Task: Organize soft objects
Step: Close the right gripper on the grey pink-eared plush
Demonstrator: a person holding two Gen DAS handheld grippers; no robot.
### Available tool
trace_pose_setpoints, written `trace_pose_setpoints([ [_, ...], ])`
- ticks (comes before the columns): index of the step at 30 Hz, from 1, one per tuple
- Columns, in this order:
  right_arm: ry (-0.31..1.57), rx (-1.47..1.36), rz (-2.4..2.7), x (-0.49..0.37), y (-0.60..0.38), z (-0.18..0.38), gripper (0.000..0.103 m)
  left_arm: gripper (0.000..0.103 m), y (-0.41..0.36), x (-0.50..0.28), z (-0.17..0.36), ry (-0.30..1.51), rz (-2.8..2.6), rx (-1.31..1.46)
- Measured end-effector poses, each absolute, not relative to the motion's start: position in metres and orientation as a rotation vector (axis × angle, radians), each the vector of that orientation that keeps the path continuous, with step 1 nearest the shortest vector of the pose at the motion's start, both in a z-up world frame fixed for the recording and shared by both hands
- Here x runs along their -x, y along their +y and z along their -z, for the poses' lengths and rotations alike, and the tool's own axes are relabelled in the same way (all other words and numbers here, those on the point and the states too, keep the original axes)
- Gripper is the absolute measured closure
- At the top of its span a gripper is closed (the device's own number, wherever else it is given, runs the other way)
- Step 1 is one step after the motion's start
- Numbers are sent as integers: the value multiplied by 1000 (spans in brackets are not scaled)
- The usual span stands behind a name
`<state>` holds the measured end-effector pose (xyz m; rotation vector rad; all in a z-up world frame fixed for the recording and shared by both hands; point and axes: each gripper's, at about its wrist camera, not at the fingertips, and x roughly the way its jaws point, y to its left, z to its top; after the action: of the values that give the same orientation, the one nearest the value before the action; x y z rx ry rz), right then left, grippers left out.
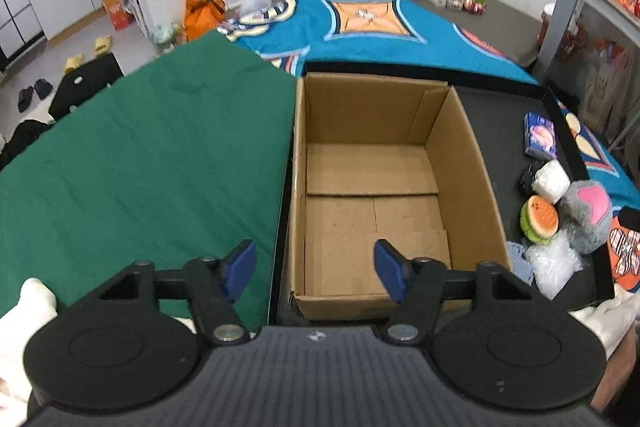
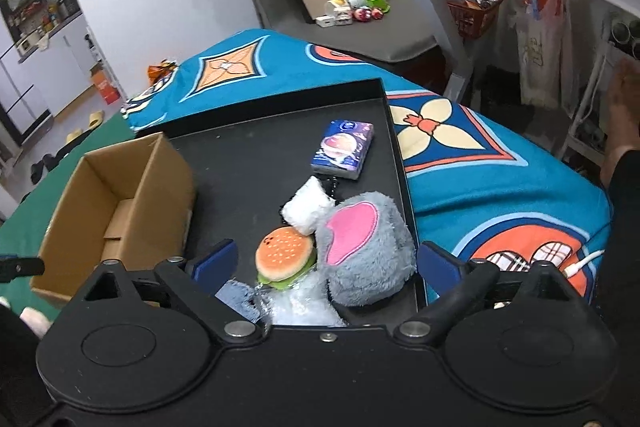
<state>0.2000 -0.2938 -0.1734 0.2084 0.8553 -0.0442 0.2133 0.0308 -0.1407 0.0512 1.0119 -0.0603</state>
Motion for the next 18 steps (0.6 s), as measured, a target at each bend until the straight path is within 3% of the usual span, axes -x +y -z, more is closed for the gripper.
trace_pose_setpoints([
  [3, 859, -201, 71, -205, -293, 182, 9, 47, 34, -220, 148, 1031, 60, -62],
  [8, 856, -176, 90, -215, -290, 190, 9, 72, 40, -229, 164, 1072, 6, -28],
  [10, 847, -129, 102, -219, -287, 193, 9, 75, 46, -232, 166, 1081, -14, 11],
  [16, 885, -101, 118, -229, -288, 205, 15, 91, 53, -241, 174, 1117, -12, 56],
  [18, 901, -76, 122, -231, -286, 209, 23, 95, 51, -243, 176, 1109, -15, 44],
])
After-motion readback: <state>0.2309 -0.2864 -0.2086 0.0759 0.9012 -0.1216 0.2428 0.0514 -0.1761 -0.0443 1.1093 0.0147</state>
